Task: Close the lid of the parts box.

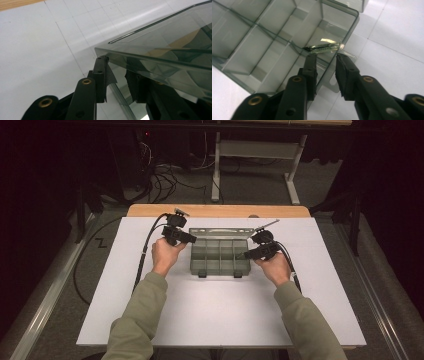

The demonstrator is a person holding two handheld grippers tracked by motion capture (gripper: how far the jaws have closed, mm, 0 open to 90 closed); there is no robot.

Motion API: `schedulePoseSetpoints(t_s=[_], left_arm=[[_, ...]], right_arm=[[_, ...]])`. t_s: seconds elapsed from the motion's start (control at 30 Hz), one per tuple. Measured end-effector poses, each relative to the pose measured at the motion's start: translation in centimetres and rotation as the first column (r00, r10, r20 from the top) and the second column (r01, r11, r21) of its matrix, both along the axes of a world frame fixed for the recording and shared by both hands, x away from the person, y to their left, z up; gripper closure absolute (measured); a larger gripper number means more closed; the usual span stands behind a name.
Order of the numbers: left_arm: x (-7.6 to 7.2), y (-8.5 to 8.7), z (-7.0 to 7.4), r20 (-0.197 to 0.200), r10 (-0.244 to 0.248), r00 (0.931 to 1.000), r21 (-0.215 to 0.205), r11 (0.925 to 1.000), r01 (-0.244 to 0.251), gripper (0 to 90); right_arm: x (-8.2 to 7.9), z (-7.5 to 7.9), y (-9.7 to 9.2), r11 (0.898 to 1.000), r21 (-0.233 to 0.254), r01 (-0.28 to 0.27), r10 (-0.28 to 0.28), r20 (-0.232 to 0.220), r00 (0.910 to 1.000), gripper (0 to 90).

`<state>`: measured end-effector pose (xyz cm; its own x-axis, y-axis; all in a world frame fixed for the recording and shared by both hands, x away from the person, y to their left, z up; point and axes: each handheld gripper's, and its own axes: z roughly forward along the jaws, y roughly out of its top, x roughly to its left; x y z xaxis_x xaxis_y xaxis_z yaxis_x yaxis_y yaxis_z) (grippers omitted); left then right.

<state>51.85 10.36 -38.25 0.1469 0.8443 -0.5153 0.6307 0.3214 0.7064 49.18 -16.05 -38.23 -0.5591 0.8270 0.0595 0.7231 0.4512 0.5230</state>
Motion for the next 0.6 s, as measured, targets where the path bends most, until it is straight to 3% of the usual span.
schedulePoseSetpoints(t_s=[0.17, 0.4, 0.6], left_arm=[[-0.2, 0.0, -0.3, -0.002, -0.003, 1.0000, 0.000, 1.0000, 0.003, 69.5], [-0.3, 0.0, -0.4, -0.005, -0.012, 0.9999, 0.010, 0.9999, 0.012, 69.1], [-0.5, 0.0, -0.4, -0.004, -0.017, 0.9998, 0.010, 0.9998, 0.017, 69.0]], right_arm=[[-0.5, 0.3, -0.1, 1.000, 0.010, -0.011, 0.011, 0.005, 0.9999, 63.6], [-1.3, 1.9, -0.8, 0.997, 0.035, -0.072, 0.069, 0.074, 0.9948, 87.7], [-1.3, 3.5, -1.5, 0.995, 0.079, -0.056, 0.045, 0.143, 0.9888, 90.0]])
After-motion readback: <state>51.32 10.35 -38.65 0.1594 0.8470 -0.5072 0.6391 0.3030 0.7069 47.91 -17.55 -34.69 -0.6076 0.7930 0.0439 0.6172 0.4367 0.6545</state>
